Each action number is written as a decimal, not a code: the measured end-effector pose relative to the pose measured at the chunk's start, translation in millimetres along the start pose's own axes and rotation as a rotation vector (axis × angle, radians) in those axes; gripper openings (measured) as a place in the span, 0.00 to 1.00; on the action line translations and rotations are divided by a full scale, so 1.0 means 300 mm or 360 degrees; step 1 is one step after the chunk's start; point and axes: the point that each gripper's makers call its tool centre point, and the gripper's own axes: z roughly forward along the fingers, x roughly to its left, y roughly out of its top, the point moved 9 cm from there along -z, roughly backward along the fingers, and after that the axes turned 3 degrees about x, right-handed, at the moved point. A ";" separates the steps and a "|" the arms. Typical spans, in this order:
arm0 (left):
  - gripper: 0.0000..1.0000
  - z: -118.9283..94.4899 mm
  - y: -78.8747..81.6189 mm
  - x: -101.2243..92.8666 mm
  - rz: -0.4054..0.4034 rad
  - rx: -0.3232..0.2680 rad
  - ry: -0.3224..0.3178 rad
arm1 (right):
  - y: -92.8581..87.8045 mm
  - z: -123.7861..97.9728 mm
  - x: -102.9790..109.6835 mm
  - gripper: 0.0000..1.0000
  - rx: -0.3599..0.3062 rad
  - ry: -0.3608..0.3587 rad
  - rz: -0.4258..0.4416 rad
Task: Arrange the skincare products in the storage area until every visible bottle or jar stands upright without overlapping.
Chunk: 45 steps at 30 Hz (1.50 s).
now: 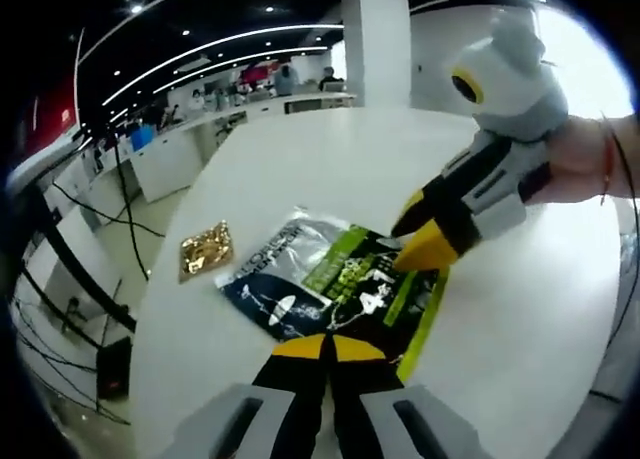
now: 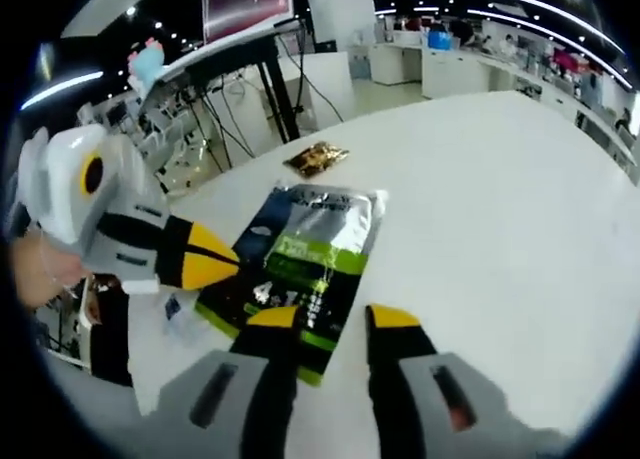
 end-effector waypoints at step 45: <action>0.16 0.014 0.020 -0.022 -0.0039 0.0015 -0.0058 | -0.034 -0.120 0.159 0.01 -0.0169 -0.0220 -0.0056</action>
